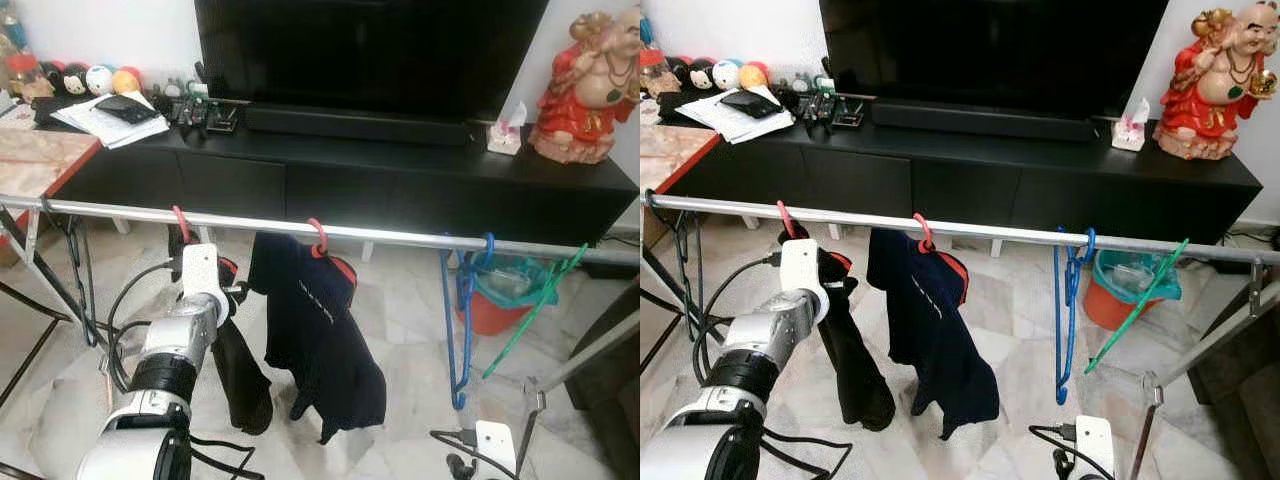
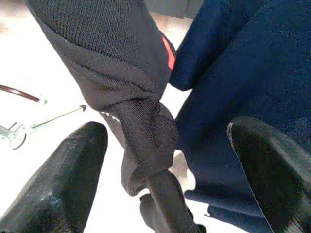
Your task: Hang hanger
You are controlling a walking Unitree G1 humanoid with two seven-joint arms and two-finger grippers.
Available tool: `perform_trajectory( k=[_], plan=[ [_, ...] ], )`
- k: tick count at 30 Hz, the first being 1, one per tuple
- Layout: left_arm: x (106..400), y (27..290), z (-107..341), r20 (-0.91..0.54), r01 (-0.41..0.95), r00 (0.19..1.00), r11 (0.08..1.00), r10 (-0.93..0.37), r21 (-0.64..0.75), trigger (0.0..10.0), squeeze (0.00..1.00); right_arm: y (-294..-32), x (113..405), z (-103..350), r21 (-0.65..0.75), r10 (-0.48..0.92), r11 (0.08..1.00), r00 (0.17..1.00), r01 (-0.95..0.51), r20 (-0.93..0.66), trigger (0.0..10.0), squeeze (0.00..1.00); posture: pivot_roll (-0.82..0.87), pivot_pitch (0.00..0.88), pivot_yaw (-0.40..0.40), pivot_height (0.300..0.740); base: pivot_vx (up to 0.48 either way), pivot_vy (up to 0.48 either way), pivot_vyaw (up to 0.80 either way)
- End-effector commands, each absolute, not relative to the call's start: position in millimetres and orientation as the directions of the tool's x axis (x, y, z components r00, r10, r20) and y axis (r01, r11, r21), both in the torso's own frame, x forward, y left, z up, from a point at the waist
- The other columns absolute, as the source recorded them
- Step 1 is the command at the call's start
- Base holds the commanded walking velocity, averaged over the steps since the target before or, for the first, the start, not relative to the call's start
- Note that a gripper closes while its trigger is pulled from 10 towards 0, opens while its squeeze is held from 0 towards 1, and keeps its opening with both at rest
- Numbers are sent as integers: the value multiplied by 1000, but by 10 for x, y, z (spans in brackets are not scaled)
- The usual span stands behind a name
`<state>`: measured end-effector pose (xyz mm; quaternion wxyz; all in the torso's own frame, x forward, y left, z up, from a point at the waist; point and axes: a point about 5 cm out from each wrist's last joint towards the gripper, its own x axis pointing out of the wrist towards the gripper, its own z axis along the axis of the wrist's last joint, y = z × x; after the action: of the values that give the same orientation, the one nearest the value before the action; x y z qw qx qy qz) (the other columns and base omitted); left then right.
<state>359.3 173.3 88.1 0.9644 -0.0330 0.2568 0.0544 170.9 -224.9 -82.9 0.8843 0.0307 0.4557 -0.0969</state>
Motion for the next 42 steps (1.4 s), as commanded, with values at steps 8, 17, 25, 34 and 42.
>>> perform_trajectory(
  k=[8,17,25,34,42],
  plan=[
    [3657,1722,899,-442,-161,887,987,136,-19,10000,0,-2282,1702,-823,-38,-170,971,569,237,-805,10000,0,-86,0,-83,740,0,0,0],
    [3679,1723,875,-402,-161,902,987,159,30,5529,0,-2290,1702,-819,-35,-177,968,576,249,-798,10000,0,-94,0,-83,740,0,0,0],
    [3638,1751,790,-417,-161,894,986,167,49,0,0,-2291,1699,-820,-34,-178,967,575,252,-798,10000,0,-95,0,-84,740,0,0,0],
    [3653,1785,814,-378,-170,906,981,192,90,0,0,-2288,1703,-819,-34,-180,967,576,254,-798,10000,0,-91,0,-85,740,0,0,0],
    [3645,1806,802,-372,-187,904,977,213,105,0,0,-2282,1704,-819,-32,-176,967,579,251,-796,10000,0,-91,0,-86,740,0,0,0]
  ],
)
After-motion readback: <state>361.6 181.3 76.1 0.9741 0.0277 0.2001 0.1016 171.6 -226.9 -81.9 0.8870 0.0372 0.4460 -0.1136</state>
